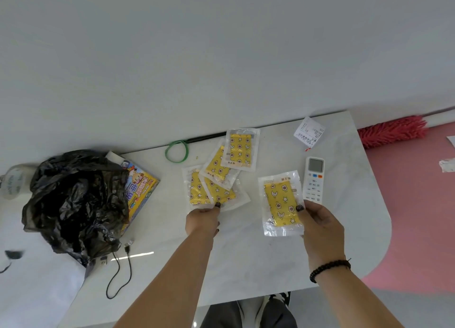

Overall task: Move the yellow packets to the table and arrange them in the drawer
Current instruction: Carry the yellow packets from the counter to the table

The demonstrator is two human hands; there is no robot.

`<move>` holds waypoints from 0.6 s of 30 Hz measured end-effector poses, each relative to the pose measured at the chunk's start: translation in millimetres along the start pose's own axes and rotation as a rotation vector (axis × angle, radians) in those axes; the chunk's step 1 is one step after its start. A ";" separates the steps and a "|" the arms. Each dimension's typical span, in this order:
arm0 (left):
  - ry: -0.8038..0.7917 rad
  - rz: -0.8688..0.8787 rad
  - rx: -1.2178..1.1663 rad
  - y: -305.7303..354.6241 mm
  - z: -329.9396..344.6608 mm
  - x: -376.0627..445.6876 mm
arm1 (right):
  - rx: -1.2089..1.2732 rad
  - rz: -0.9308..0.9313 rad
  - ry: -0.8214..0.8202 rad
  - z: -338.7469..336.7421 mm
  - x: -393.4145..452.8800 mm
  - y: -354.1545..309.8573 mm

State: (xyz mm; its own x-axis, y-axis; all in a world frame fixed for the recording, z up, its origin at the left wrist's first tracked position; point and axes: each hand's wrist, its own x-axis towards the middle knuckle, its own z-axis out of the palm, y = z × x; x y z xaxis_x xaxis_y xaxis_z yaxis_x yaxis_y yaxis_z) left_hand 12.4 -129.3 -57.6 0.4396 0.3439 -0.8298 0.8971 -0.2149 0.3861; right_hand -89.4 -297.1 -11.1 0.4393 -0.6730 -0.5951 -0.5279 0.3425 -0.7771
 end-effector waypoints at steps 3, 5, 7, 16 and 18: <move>-0.095 0.020 -0.013 -4.7 -1.4 0.2 | -0.020 -0.024 -0.036 4.2 -1.3 -4.0; -0.160 0.021 -0.055 -8.2 -1.1 -1.4 | -0.077 -0.079 -0.072 7.3 -1.8 -5.4; -0.184 0.007 -0.131 -10.2 0.7 -5.3 | -0.105 -0.094 -0.098 10.2 -1.9 -6.1; -0.318 0.264 0.085 -23.6 -13.7 -43.4 | -0.076 0.174 -0.210 7.0 3.1 -0.7; -0.324 0.320 0.126 -28.9 -20.5 -47.6 | -0.129 0.202 -0.223 4.8 2.6 3.8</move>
State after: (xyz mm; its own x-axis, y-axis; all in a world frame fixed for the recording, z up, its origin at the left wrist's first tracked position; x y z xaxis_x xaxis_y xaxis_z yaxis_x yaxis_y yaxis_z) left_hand -33.5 -120.7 -21.0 0.6383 -0.0563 -0.7678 0.6975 -0.3797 0.6077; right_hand -86.8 -294.3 -16.6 0.4570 -0.4348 -0.7760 -0.7023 0.3589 -0.6147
